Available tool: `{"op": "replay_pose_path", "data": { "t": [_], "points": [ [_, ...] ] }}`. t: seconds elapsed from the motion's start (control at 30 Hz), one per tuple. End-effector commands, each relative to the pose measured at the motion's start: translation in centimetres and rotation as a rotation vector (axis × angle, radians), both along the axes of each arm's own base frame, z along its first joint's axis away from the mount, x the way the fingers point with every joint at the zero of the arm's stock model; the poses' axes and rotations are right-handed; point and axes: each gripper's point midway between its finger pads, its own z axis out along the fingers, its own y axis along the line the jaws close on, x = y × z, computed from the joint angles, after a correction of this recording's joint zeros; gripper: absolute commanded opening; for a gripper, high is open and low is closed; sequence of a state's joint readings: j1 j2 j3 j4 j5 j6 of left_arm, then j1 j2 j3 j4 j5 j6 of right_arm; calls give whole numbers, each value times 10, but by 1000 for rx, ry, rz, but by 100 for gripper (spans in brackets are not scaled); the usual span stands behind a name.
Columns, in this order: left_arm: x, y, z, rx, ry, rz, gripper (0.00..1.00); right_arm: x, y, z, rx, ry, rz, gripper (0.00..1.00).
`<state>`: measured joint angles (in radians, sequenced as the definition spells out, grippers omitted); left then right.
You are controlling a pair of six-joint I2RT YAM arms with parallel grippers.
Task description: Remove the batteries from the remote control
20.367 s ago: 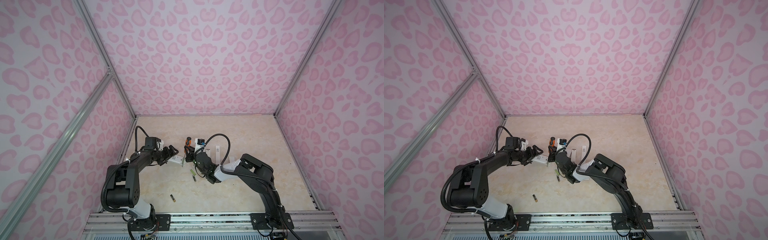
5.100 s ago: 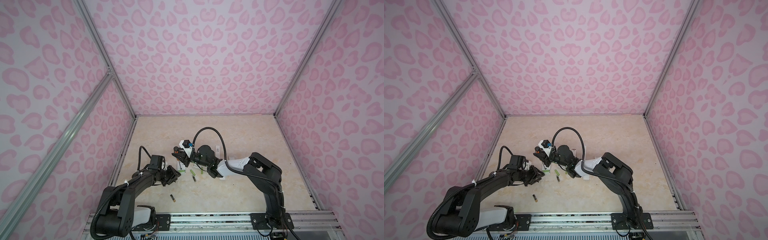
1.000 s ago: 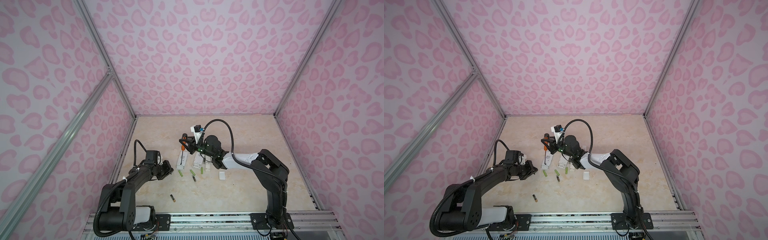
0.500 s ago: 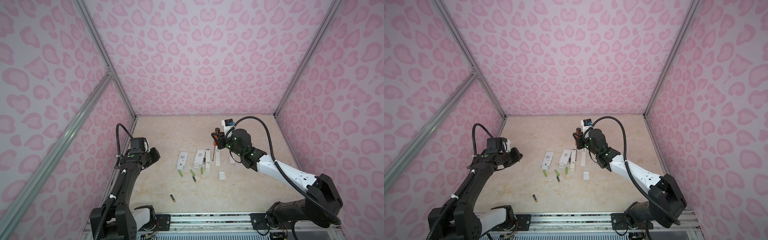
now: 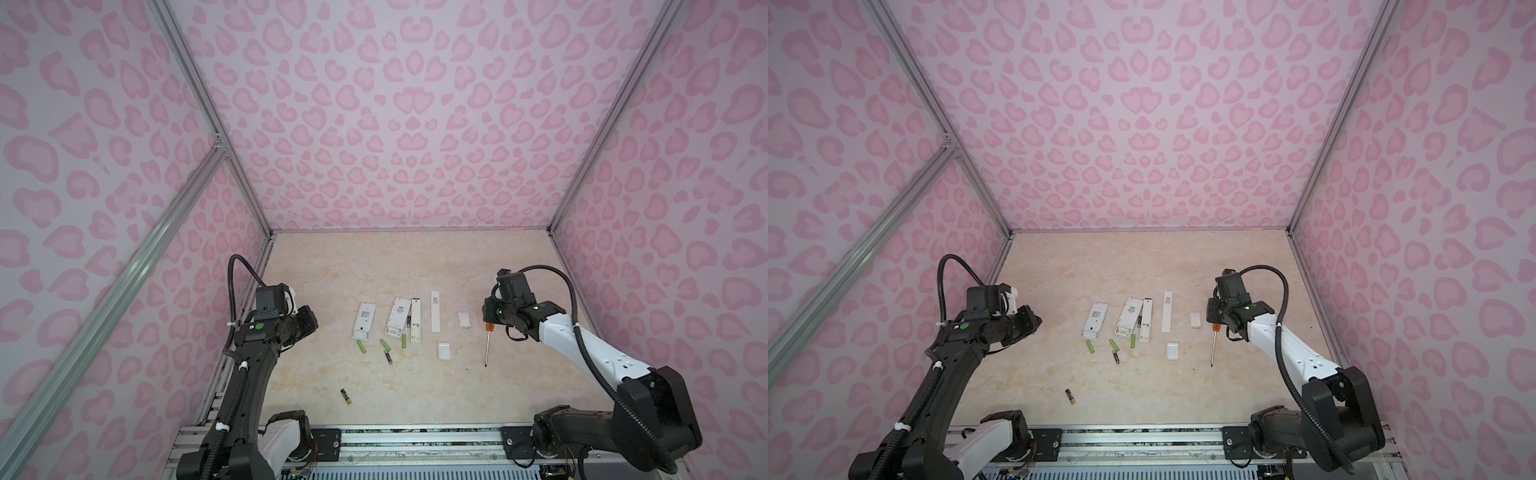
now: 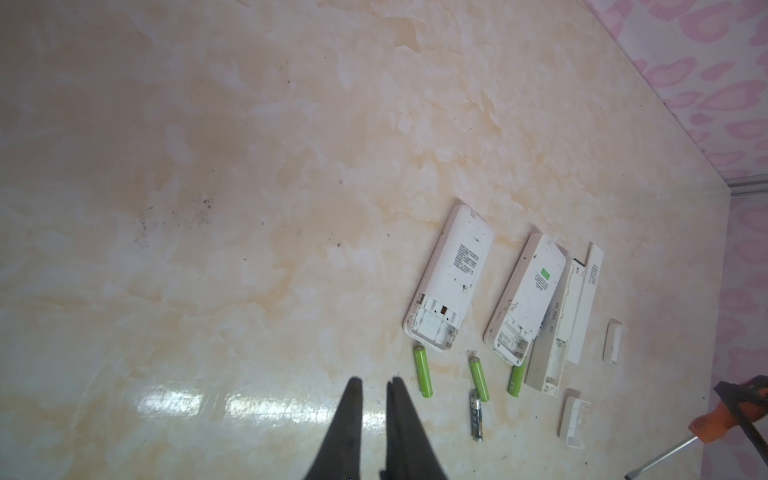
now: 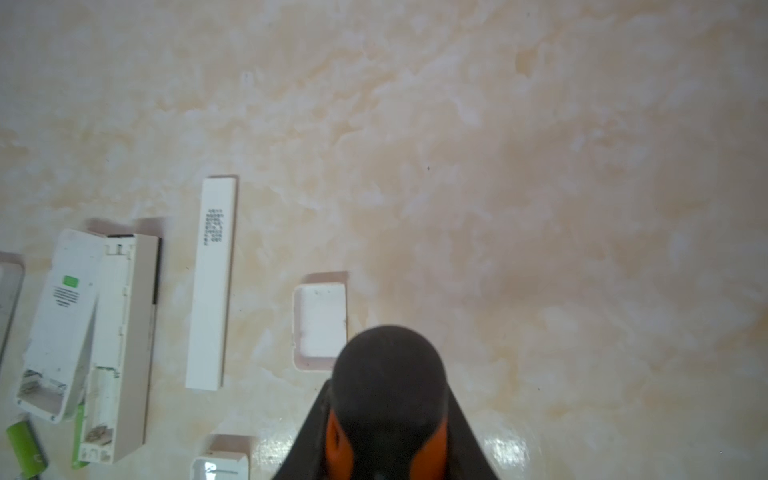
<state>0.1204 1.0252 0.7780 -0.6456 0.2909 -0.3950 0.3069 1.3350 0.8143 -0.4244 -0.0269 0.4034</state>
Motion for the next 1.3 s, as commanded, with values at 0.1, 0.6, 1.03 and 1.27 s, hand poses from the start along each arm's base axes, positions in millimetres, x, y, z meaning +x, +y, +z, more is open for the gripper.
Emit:
{"op": "replay_pose_path", "data": {
  "t": [0.1,0.6,1.03,1.27],
  "points": [
    [-8,-2,-3,-4,10,-11,17,-28,-12,-44,-84,207,-2,10],
    [-11,9,7,64,-11,15,29,-19,-20,-30,-138,174,-12,44],
    [40,14,87,137,-213,-72,35,8,-51,87,-237,-187,-100,58],
    [66,24,158,268,-451,-88,45,10,-81,143,-322,-388,-184,89]
  ]
}}
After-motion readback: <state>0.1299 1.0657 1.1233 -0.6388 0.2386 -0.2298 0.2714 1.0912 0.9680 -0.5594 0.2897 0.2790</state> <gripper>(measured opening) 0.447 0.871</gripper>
